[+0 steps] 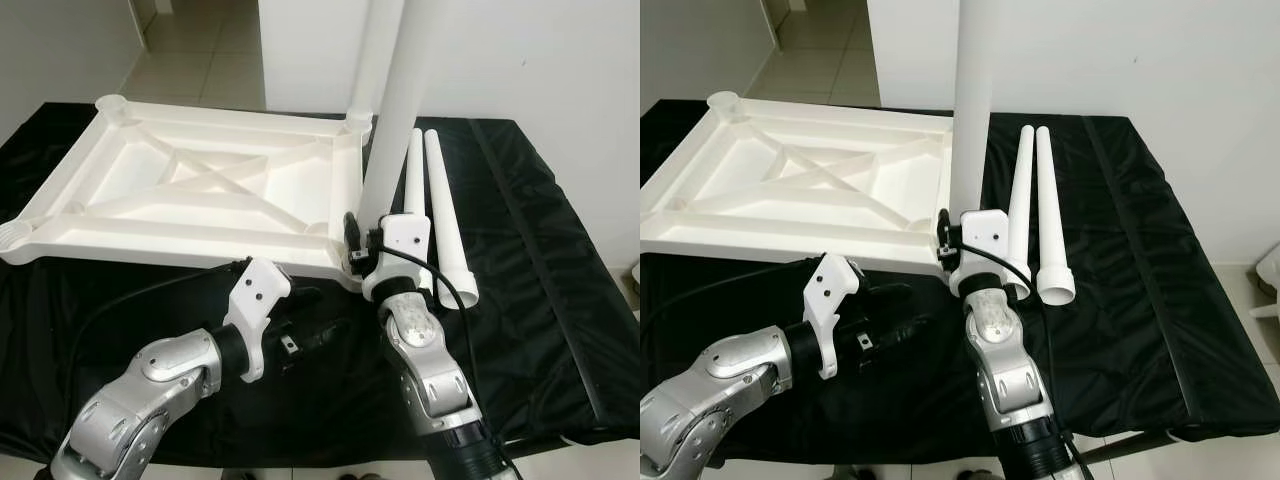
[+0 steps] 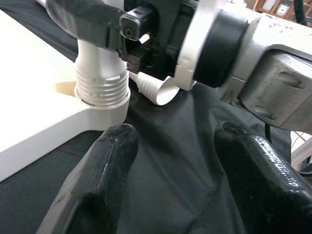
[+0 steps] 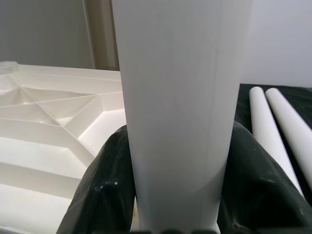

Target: Building children table

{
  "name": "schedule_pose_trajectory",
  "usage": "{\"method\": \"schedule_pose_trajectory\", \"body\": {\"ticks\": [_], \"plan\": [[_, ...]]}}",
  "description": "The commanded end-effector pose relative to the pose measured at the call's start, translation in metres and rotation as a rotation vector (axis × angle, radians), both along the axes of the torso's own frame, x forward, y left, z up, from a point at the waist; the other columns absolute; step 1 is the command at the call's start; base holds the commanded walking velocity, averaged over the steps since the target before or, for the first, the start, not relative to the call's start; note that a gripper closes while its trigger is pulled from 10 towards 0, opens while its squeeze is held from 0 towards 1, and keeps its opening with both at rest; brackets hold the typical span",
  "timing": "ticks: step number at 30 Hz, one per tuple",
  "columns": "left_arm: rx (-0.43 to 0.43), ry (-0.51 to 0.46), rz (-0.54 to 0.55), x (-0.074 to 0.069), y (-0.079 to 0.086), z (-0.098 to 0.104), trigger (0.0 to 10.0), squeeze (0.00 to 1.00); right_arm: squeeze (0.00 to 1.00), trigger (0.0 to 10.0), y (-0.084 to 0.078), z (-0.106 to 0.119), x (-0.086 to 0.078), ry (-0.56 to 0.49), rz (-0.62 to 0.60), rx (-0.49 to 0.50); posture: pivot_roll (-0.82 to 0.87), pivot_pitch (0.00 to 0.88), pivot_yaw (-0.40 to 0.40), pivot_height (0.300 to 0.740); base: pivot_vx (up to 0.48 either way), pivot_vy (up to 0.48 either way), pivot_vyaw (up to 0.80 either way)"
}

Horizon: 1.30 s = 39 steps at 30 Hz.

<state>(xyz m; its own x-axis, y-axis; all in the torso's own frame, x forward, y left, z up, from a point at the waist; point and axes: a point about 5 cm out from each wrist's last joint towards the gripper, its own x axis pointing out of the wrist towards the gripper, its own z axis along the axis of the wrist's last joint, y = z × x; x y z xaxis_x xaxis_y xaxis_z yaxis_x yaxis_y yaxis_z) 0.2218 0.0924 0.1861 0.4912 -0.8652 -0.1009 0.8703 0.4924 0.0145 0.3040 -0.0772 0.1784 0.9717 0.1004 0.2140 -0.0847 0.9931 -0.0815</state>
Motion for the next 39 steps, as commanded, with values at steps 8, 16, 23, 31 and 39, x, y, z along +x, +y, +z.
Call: {"method": "schedule_pose_trajectory", "body": {"ticks": [8,16,23,31,39], "plan": [[0.001,0.005,-0.013,-0.006,-0.003,0.0,10.0,0.0,0.0,10.0,-0.026,-0.049,0.001,0.227,-0.125,0.005,0.0,0.141,-0.027,0.74,0.0,0.0,0.0],[0.002,0.004,-0.009,-0.006,-0.003,0.0,10.0,0.0,0.0,10.0,-0.038,-0.047,-0.006,0.186,-0.065,0.163,0.0,0.146,-0.025,0.74,0.0,0.0,0.0],[0.001,0.007,-0.009,-0.006,-0.002,0.0,10.0,0.0,0.0,10.0,-0.045,-0.049,-0.015,0.174,-0.043,0.209,-0.01,0.154,-0.02,0.74,0.0,0.0,0.0],[-0.002,0.007,-0.011,-0.005,-0.002,0.001,10.0,0.0,0.0,10.0,-0.031,-0.05,-0.006,0.224,0.049,0.07,-0.01,0.16,-0.014,0.74,0.0,0.0,0.0],[-0.005,-0.001,0.004,-0.003,-0.001,0.003,10.0,0.0,0.0,10.0,-0.035,-0.05,0.002,0.232,0.124,-0.024,-0.01,0.158,-0.02,0.74,0.0,0.0,0.0]]}}
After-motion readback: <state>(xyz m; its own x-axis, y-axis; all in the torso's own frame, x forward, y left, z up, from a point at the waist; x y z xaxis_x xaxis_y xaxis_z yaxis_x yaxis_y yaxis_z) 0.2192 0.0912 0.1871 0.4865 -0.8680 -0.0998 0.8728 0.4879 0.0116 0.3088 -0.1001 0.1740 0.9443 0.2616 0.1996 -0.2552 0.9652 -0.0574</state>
